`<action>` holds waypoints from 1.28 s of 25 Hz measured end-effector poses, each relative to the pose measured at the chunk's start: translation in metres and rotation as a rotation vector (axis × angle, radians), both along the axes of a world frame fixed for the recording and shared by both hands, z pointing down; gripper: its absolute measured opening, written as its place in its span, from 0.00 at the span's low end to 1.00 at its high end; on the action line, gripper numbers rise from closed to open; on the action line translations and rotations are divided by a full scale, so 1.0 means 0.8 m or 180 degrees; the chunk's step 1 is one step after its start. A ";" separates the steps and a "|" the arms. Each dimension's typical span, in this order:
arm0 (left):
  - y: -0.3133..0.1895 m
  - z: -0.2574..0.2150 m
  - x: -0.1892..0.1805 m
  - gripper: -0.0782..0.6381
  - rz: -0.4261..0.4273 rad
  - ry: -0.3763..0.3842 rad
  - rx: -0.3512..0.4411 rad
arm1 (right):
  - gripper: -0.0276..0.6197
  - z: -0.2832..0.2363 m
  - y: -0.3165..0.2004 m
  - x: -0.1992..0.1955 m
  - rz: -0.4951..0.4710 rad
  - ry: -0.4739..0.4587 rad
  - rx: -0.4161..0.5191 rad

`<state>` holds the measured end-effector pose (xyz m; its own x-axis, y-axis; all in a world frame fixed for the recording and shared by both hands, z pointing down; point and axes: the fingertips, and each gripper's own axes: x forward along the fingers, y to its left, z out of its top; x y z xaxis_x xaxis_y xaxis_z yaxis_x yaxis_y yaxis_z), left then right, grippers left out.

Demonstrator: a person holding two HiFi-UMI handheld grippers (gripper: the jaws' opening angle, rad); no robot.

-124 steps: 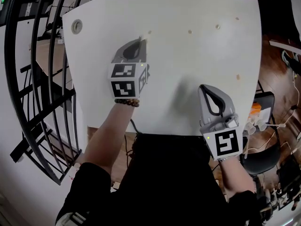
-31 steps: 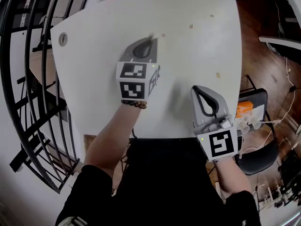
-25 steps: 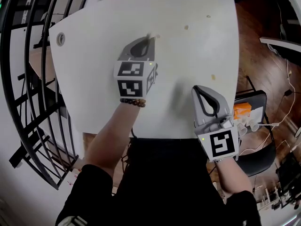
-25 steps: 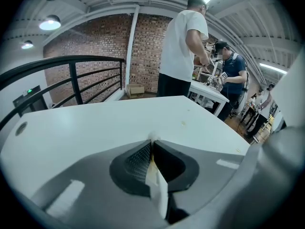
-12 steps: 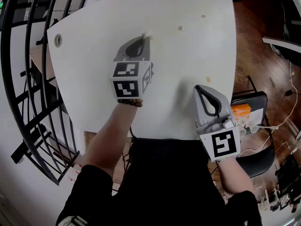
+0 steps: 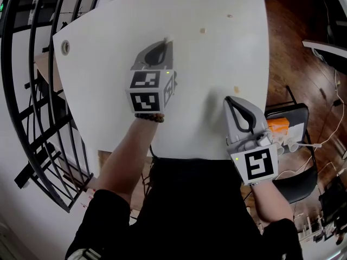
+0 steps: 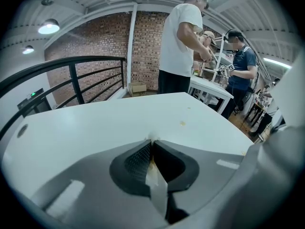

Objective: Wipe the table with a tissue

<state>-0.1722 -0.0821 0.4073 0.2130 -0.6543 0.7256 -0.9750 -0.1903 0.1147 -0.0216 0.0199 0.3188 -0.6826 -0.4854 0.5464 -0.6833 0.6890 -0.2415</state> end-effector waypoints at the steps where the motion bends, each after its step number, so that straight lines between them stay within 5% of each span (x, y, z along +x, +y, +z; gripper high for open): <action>1: -0.001 0.000 0.005 0.15 0.0005 0.0001 0.0001 | 0.03 0.000 0.000 0.004 0.0005 -0.0002 -0.0001; 32: 0.036 -0.009 0.113 0.15 0.0393 0.0152 0.0043 | 0.03 -0.001 0.021 0.081 0.0312 0.0042 0.0048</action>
<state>-0.0817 -0.0531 0.3999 0.3267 -0.6306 0.7040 -0.9375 -0.3104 0.1570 0.0435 0.0369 0.3182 -0.6241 -0.5577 0.5472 -0.7507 0.6222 -0.2221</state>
